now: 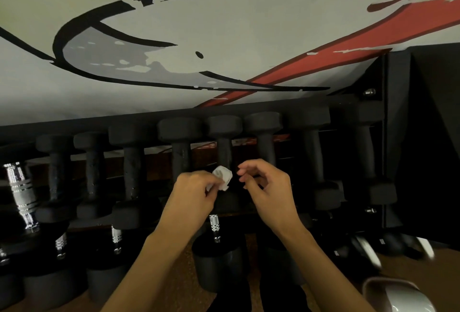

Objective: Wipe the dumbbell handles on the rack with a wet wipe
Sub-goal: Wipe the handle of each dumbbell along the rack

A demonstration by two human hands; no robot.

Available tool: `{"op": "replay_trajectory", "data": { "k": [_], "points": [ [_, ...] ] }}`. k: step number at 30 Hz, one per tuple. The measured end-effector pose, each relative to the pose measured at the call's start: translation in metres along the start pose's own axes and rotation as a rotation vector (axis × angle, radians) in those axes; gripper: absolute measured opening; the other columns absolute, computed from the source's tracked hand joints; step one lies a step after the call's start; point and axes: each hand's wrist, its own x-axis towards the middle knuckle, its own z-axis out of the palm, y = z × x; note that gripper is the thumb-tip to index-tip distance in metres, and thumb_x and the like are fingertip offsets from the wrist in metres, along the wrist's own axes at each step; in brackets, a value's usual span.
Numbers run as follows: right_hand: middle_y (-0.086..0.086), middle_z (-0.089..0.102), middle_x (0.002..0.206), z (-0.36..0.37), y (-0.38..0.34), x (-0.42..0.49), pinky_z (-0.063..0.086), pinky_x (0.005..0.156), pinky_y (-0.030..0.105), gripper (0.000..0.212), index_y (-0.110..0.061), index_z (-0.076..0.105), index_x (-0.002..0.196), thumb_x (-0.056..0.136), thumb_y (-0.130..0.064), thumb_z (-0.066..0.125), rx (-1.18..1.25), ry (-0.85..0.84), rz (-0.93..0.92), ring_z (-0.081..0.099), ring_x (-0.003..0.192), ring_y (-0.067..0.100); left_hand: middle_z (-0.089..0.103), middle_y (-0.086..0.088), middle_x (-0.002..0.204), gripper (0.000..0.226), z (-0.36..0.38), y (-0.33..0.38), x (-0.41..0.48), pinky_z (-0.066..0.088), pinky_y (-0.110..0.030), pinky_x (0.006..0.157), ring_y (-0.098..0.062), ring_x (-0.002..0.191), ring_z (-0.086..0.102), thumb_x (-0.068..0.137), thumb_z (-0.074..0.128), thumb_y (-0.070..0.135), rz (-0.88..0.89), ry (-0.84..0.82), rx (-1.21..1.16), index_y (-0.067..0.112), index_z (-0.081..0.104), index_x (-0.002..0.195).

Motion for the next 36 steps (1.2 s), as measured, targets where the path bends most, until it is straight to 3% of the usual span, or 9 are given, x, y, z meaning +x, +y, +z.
{"op": "replay_trajectory", "data": {
  "k": [6, 10, 13, 16, 18, 21, 25, 29, 36],
  "points": [
    [-0.003, 0.070, 0.088, 0.001, 0.000, 0.002, 0.059, 0.073, 0.042, 0.027, -0.013, 0.069, 0.096, 0.085, 0.007, 0.055, 0.036, 0.010, 0.006, 0.068, 0.082, 0.013, 0.068, 0.000, 0.105, 0.025, -0.017, 0.012, 0.040, 0.046, -0.009, 0.080, -0.006, 0.091, 0.062, 0.085, 0.068, 0.003, 0.044, 0.247, -0.062, 0.014, 0.073, 0.106],
    [-0.002, 0.069, 0.089, 0.001, 0.000, 0.002, 0.059, 0.073, 0.040, 0.026, -0.011, 0.069, 0.097, 0.086, 0.008, 0.056, 0.020, 0.013, 0.003, 0.068, 0.082, 0.012, 0.053, -0.002, 0.104, 0.027, -0.007, 0.014, 0.046, 0.051, -0.019, 0.079, -0.010, 0.086, 0.057, 0.088, 0.063, 0.004, 0.066, 0.162, 0.022, 0.014, 0.070, 0.112],
    [-0.002, 0.070, 0.089, 0.003, 0.000, 0.003, 0.059, 0.071, 0.042, 0.024, -0.010, 0.069, 0.096, 0.086, 0.008, 0.057, 0.018, 0.022, -0.008, 0.069, 0.080, 0.013, 0.055, -0.004, 0.107, 0.031, -0.003, 0.010, 0.030, 0.054, -0.030, 0.083, -0.017, 0.093, 0.061, 0.089, 0.059, 0.001, 0.098, 0.085, 0.006, 0.011, 0.067, 0.117],
    [-0.003, 0.070, 0.091, 0.003, 0.000, 0.003, 0.059, 0.073, 0.041, 0.024, -0.011, 0.070, 0.097, 0.086, 0.006, 0.058, -0.020, 0.015, -0.027, 0.069, 0.084, 0.013, 0.054, -0.001, 0.104, 0.031, 0.003, 0.009, 0.008, 0.053, -0.032, 0.081, -0.016, 0.091, 0.060, 0.089, 0.057, 0.001, 0.123, -0.030, -0.027, 0.015, 0.068, 0.116],
    [-0.005, 0.070, 0.093, 0.003, -0.001, 0.003, 0.059, 0.074, 0.038, 0.024, -0.013, 0.070, 0.098, 0.087, 0.005, 0.059, -0.071, -0.001, -0.036, 0.068, 0.088, 0.011, 0.053, 0.003, 0.104, 0.029, 0.005, 0.009, -0.004, 0.052, -0.025, 0.080, -0.011, 0.091, 0.059, 0.091, 0.056, 0.002, 0.105, -0.083, -0.083, 0.016, 0.069, 0.113],
    [-0.008, 0.065, 0.106, 0.001, -0.010, 0.002, 0.056, 0.079, 0.029, 0.030, -0.017, 0.068, 0.108, 0.086, 0.003, 0.062, -0.121, -0.125, -0.072, 0.064, 0.097, 0.008, 0.058, 0.007, 0.105, 0.024, -0.003, 0.010, -0.016, 0.044, -0.008, 0.077, -0.003, 0.093, 0.058, 0.089, 0.061, 0.002, 0.004, -0.009, -0.270, 0.015, 0.072, 0.107],
    [-0.009, 0.056, 0.119, 0.006, -0.018, -0.009, 0.044, 0.089, 0.013, 0.041, -0.018, 0.066, 0.118, 0.081, -0.001, 0.071, -0.213, -0.325, -0.190, 0.054, 0.113, 0.006, 0.063, 0.012, 0.104, 0.023, -0.021, 0.008, -0.033, 0.051, -0.016, 0.077, -0.005, 0.099, 0.062, 0.086, 0.067, 0.007, -0.144, 0.102, -0.505, 0.021, 0.069, 0.104],
    [-0.010, 0.063, 0.094, 0.022, -0.019, -0.015, 0.042, 0.077, 0.012, 0.018, -0.020, 0.070, 0.094, 0.080, -0.011, 0.075, -0.311, -0.267, -0.256, 0.056, 0.090, 0.006, 0.066, 0.010, 0.099, 0.035, -0.030, -0.003, -0.052, 0.057, -0.030, 0.074, -0.014, 0.090, 0.065, 0.080, 0.074, 0.010, -0.271, 0.084, -0.664, 0.028, 0.065, 0.109],
    [-0.008, 0.063, 0.080, 0.055, -0.036, 0.006, 0.044, 0.064, 0.015, 0.006, -0.013, 0.069, 0.083, 0.083, -0.009, 0.073, -0.271, -0.150, -0.253, 0.059, 0.072, 0.005, 0.068, 0.001, 0.085, 0.024, -0.054, -0.040, -0.053, 0.055, -0.025, 0.066, -0.013, 0.080, 0.066, 0.083, 0.069, 0.002, -0.359, 0.298, -0.694, 0.020, 0.070, 0.099]
  ]
}}
